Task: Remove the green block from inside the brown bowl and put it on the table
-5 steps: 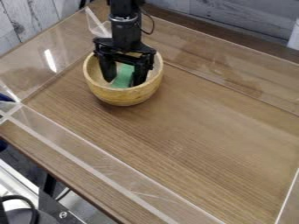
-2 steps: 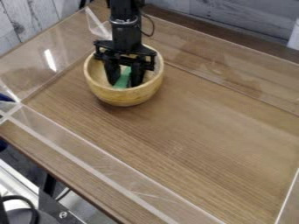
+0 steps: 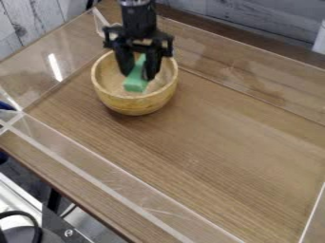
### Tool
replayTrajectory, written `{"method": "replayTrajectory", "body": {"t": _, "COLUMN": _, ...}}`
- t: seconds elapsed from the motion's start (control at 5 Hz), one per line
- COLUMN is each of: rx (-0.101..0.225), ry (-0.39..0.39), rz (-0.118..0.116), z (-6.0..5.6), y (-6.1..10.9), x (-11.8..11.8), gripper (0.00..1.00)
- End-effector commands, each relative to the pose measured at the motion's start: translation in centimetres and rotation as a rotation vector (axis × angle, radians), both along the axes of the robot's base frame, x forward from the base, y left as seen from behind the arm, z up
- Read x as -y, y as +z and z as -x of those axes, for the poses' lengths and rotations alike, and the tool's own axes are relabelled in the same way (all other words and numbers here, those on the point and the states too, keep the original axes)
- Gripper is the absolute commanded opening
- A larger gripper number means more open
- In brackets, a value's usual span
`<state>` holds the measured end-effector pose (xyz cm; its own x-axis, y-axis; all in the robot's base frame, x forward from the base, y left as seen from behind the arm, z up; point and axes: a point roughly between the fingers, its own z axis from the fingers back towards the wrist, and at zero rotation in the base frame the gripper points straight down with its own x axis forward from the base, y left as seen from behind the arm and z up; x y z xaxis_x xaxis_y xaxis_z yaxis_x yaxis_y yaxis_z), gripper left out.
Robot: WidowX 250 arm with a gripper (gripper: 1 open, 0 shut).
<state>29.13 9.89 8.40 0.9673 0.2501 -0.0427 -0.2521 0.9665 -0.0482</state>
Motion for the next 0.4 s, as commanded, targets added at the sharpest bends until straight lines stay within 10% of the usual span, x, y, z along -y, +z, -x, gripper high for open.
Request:
{"method": "replayTrajectory", "body": {"t": 0.0, "rx": 0.128, "ry": -0.029, "rz": -0.014, "z": -1.1, "y": 4.9, "x": 1.0, "gripper": 0.0}}
{"method": "replayTrajectory", "body": {"t": 0.2, "rx": 0.152, "ry": -0.073, "rz": 0.007, "z": -0.7, "y": 5.9, "x": 3.1, "gripper": 0.0}}
